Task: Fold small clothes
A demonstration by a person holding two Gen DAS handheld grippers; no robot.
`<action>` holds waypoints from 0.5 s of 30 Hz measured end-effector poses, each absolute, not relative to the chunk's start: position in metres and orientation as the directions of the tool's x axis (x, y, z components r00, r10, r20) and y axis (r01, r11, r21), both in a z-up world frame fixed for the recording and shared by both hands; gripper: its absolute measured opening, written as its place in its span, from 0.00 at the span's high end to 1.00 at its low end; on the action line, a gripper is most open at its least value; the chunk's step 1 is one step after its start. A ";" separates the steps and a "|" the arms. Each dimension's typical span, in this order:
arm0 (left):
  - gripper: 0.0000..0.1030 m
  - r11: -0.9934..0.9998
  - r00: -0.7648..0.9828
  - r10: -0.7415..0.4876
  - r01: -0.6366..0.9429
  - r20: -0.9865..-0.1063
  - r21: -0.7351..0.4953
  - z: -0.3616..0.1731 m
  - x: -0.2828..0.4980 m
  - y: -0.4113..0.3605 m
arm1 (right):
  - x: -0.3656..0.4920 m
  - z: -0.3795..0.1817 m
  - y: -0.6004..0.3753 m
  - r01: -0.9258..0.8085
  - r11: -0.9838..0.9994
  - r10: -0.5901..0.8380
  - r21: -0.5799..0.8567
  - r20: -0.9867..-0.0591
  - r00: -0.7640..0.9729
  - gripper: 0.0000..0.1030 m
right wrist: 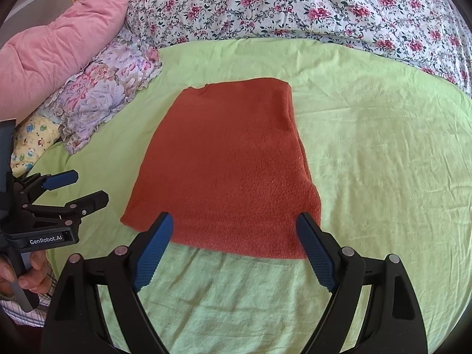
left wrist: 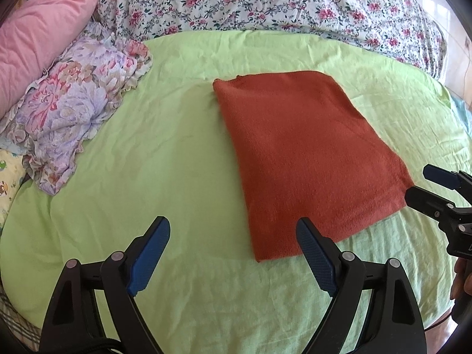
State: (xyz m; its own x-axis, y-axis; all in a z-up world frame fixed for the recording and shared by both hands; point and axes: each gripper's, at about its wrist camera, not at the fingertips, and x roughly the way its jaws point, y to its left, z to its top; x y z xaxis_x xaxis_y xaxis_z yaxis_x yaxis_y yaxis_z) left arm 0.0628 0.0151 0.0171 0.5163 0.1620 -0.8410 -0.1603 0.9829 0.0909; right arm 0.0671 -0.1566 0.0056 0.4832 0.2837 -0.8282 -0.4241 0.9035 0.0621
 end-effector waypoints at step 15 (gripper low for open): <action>0.14 0.977 0.499 0.155 -0.208 -0.853 0.056 0.011 0.075 0.034 | 0.085 -0.001 -0.150 -0.433 0.897 0.307 0.093 -0.835 0.457 0.17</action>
State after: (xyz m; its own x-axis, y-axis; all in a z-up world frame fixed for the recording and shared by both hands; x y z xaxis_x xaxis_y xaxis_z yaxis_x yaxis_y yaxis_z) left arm 0.0752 0.0339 0.0113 0.4986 0.1546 -0.8530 -0.2077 0.9766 0.0555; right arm 0.0845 -0.1503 -0.0007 0.4571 0.3071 -0.8347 -0.4329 0.8967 0.0929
